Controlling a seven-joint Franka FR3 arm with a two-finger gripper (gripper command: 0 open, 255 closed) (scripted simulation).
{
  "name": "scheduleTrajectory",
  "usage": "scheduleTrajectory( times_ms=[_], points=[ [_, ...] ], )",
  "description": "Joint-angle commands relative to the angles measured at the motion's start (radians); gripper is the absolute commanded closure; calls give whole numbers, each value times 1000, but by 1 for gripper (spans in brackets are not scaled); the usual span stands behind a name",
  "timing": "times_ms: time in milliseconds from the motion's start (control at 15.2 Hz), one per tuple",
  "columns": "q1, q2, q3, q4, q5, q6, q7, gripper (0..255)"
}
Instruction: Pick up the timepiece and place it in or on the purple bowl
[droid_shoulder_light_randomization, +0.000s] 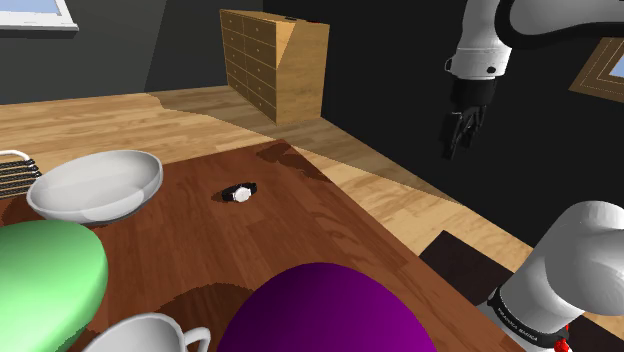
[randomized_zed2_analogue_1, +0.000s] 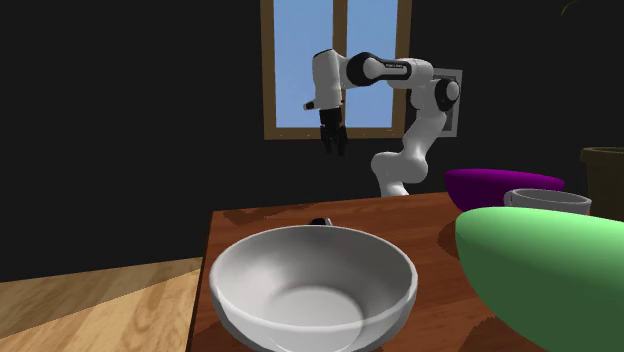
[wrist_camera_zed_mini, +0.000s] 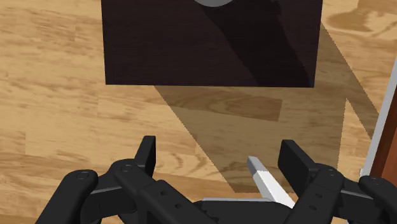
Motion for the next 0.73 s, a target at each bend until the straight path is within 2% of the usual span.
scheduleTrajectory(
  times_ms=[0, 660],
  points=[
    [0, 0, 0, 0, 0, 0, 0, 0],
    [67, 223, 133, 89, 180, 166, 203, 0]
  ],
)
